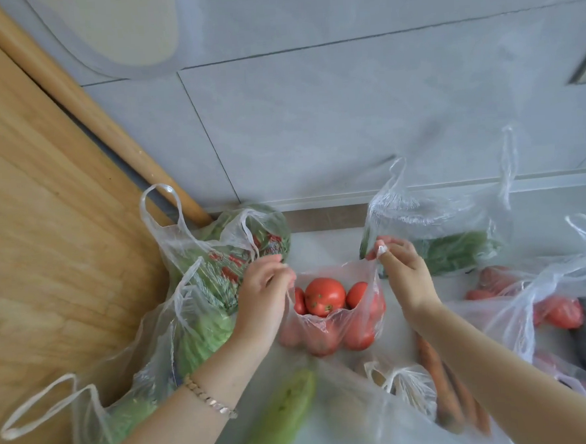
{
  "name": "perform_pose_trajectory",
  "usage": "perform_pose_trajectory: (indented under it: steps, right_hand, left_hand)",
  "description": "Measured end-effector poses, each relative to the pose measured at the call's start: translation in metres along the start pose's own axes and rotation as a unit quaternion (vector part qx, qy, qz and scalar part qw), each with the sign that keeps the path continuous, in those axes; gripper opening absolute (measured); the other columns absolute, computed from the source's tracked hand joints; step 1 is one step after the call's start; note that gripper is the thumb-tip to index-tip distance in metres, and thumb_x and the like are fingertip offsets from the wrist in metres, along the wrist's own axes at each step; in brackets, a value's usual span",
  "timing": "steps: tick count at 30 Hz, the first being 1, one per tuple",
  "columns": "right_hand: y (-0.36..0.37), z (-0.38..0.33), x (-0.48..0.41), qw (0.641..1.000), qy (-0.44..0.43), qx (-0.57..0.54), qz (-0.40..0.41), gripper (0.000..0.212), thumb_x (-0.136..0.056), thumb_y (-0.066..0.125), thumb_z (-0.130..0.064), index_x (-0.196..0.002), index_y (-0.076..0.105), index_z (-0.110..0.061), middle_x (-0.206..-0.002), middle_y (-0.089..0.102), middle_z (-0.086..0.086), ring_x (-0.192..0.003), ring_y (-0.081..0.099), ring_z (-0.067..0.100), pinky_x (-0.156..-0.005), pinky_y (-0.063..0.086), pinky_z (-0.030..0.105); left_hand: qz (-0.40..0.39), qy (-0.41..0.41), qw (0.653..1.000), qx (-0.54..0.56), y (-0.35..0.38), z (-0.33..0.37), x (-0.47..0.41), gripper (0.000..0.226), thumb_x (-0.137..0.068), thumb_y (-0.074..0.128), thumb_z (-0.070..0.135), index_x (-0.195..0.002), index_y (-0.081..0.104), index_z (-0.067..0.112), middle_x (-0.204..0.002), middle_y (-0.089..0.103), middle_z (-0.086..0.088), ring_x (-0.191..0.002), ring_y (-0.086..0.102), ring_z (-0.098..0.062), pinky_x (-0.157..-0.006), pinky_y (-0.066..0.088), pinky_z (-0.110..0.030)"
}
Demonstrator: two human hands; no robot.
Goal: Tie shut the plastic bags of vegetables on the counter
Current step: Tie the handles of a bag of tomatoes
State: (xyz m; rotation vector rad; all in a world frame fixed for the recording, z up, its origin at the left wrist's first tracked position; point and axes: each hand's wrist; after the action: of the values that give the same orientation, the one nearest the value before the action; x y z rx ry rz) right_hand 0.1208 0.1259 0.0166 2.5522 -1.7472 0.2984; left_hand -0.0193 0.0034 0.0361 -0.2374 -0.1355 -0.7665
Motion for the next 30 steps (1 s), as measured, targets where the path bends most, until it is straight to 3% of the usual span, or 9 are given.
perform_pose_trajectory:
  steps: [3,5,10,12,16,18,22,26,30]
  right_hand:
    - [0.003,0.008,-0.003,0.995,0.012,-0.047,-0.084,0.035,-0.095,0.039,-0.009,-0.065,0.056,-0.008,-0.078,0.065,-0.002,-0.082,0.053,0.016,-0.066,0.044,0.011]
    - [0.005,0.015,-0.007,0.992,0.019,-0.068,-0.106,0.041,-0.096,0.035,-0.008,-0.058,0.05,-0.011,-0.054,0.052,-0.006,-0.062,0.046,0.015,-0.073,0.042,0.028]
    - [0.014,0.026,-0.015,0.986,0.096,-0.099,-0.091,0.031,-0.097,0.032,-0.007,-0.072,0.048,-0.015,-0.047,0.031,-0.012,-0.04,0.026,0.005,-0.041,0.027,0.014]
    - [0.023,0.039,-0.02,0.993,0.073,-0.003,-0.097,0.032,-0.097,0.031,-0.007,-0.078,0.054,-0.02,-0.05,0.035,-0.014,-0.04,0.03,0.001,-0.045,0.027,0.015]
    - [0.043,0.053,-0.021,0.989,0.038,0.088,-0.111,0.036,-0.093,0.033,-0.001,-0.086,0.063,-0.02,-0.057,0.045,-0.019,-0.048,0.043,-0.006,-0.056,0.032,0.013]
    - [0.05,0.052,-0.018,0.987,0.08,0.036,-0.132,0.029,-0.092,0.038,0.003,-0.086,0.065,-0.006,-0.053,0.049,-0.009,-0.044,0.046,-0.003,-0.052,0.04,0.014]
    - [0.052,0.054,-0.01,0.987,0.108,-0.021,-0.12,0.017,-0.085,0.057,0.002,-0.081,0.069,-0.01,-0.049,0.063,-0.01,-0.048,0.057,-0.005,-0.051,0.045,0.007]
    - [0.048,0.058,-0.005,0.983,0.084,0.049,-0.153,0.026,-0.08,0.057,0.007,-0.081,0.07,-0.015,-0.054,0.065,-0.014,-0.054,0.057,-0.009,-0.058,0.042,0.005]
    - [0.045,0.057,0.0,0.976,0.069,0.065,-0.195,0.037,-0.075,0.05,0.011,-0.071,0.065,-0.023,-0.061,0.062,-0.013,-0.063,0.054,-0.002,-0.062,0.041,0.009]
  left_hand:
    - [-0.076,0.024,0.997,0.005,0.009,-0.002,-0.009,0.016,-0.086,0.057,0.009,-0.075,0.064,0.017,-0.102,0.064,0.013,-0.092,0.059,0.007,-0.083,0.041,-0.01]
    - [-0.109,0.044,0.993,-0.008,0.016,-0.005,-0.014,0.017,-0.092,0.047,0.006,-0.088,0.061,0.015,-0.098,0.065,0.009,-0.085,0.062,0.008,-0.08,0.044,-0.006]
    - [-0.109,0.055,0.99,-0.066,0.024,-0.023,-0.028,0.028,-0.094,0.043,0.006,-0.097,0.06,0.028,-0.098,0.055,0.0,-0.069,0.066,-0.003,-0.067,0.051,-0.018]
    - [-0.104,0.016,0.993,-0.047,0.026,-0.029,-0.032,0.029,-0.093,0.045,0.003,-0.093,0.066,0.023,-0.082,0.058,-0.002,-0.064,0.064,-0.018,-0.067,0.055,-0.028]
    - [-0.106,-0.133,0.982,0.089,0.034,-0.031,-0.036,0.02,-0.086,0.053,-0.006,-0.085,0.068,0.007,-0.049,0.062,0.001,-0.045,0.057,-0.011,-0.047,0.051,-0.019]
    - [-0.107,-0.168,0.971,0.134,0.038,-0.032,-0.039,0.019,-0.083,0.057,-0.009,-0.078,0.065,0.007,-0.05,0.063,-0.003,-0.043,0.058,-0.011,-0.047,0.052,-0.02]
    - [-0.098,-0.222,0.954,0.178,0.039,-0.04,-0.046,0.027,-0.079,0.06,-0.013,-0.081,0.044,0.008,-0.049,0.064,-0.005,-0.041,0.059,-0.015,-0.047,0.055,-0.026]
    - [-0.125,-0.255,0.946,0.155,0.036,-0.041,-0.046,0.024,-0.078,0.061,-0.012,-0.091,0.054,0.007,-0.064,0.066,-0.009,-0.044,0.062,-0.014,-0.049,0.056,-0.023]
    - [-0.15,-0.234,0.956,0.09,0.035,-0.04,-0.046,0.013,-0.077,0.065,-0.008,-0.077,0.065,0.005,-0.065,0.065,-0.008,-0.045,0.063,-0.01,-0.049,0.054,-0.018]
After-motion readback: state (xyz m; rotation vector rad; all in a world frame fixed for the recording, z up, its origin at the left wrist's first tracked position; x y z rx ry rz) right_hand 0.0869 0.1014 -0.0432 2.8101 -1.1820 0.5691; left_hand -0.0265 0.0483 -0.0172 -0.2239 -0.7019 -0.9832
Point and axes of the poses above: each hand's wrist, its own x-axis away from the middle knuckle, its own y-axis out of the palm, z = x × y
